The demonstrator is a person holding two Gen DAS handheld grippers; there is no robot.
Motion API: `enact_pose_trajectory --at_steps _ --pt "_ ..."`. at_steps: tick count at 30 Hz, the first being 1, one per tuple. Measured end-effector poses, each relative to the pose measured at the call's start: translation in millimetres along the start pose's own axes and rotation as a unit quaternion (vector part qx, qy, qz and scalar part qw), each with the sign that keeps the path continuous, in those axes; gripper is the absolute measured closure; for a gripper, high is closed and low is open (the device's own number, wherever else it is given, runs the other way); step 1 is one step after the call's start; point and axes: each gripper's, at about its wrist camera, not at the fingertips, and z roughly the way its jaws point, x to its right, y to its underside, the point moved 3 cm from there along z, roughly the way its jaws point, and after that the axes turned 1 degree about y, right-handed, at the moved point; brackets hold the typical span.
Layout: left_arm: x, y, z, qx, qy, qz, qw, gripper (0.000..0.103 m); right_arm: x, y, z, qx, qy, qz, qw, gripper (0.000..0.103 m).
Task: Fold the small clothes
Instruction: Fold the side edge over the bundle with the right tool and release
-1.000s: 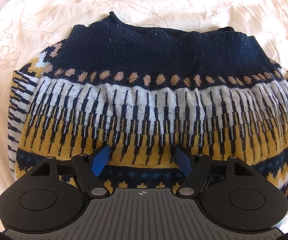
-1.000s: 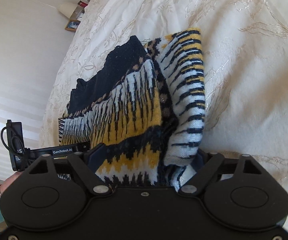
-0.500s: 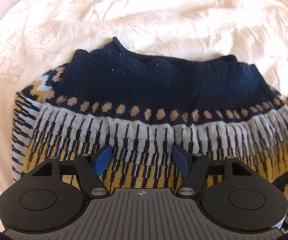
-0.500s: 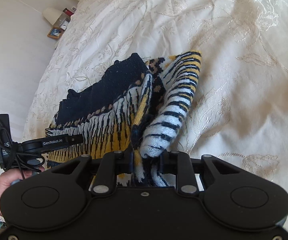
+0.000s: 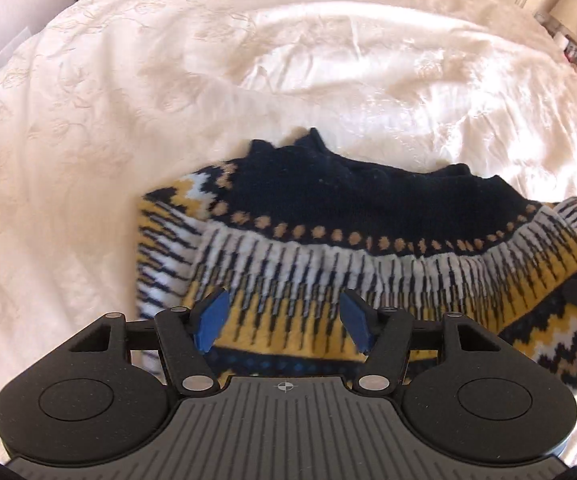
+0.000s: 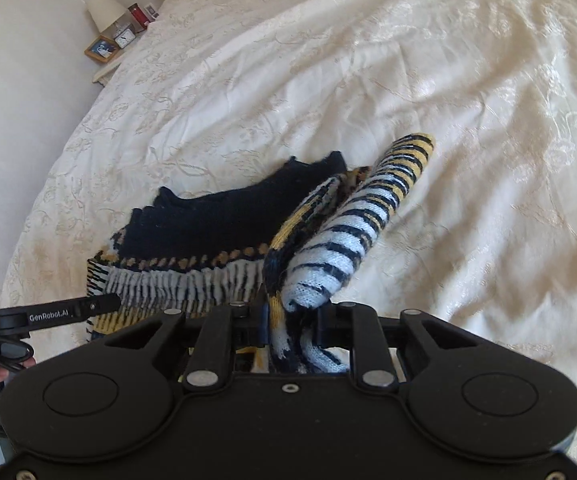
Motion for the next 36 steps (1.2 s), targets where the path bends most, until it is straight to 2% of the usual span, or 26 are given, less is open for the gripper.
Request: enact_pose_trajectory --at_steps 3,8,14,17,24,27,29,32,36 --pt "-20.3 21.7 -25.4 0.007 0.000 -0.016 0.9998 0.043 -45.5 -5.4 -5.5 0.009 -0.003 -0.050 0.999 0.074" --pt "-58.0 48.7 -36.2 0.009 -0.008 -0.036 0.9993 0.043 -124.9 -3.1 5.8 0.017 -0.031 -0.112 0.993 0.075" --pt "-98.9 78.1 -43.7 -0.006 -0.019 -0.067 0.9975 0.043 -200.9 29.7 60.7 -0.016 -0.059 -0.163 0.985 0.075" --pt "-112.6 87.0 -45.3 -0.010 -0.022 -0.074 0.9970 0.043 -224.4 49.9 89.2 -0.035 -0.054 -0.185 0.981 0.075" --pt "-130.0 96.8 -46.9 -0.014 -0.023 -0.088 0.9957 0.043 -250.6 75.3 119.5 -0.050 -0.014 -0.249 0.967 0.075" --pt "-131.7 99.6 -47.0 -0.016 -0.019 -0.097 0.9950 0.043 -261.3 81.9 121.9 -0.055 -0.006 -0.293 0.954 0.073" --pt "-131.9 100.7 -47.4 -0.017 -0.017 -0.100 0.9947 0.043 -263.1 86.1 120.8 -0.066 -0.022 -0.309 0.948 0.068" --pt "-130.6 99.6 -47.3 -0.017 -0.018 -0.099 0.9948 0.043 -256.6 86.0 108.5 -0.055 -0.069 -0.308 0.947 0.061" --pt "-128.1 96.5 -53.2 -0.010 -0.014 -0.094 0.9955 0.043 -240.4 81.8 90.8 -0.038 -0.093 -0.279 0.955 0.061"
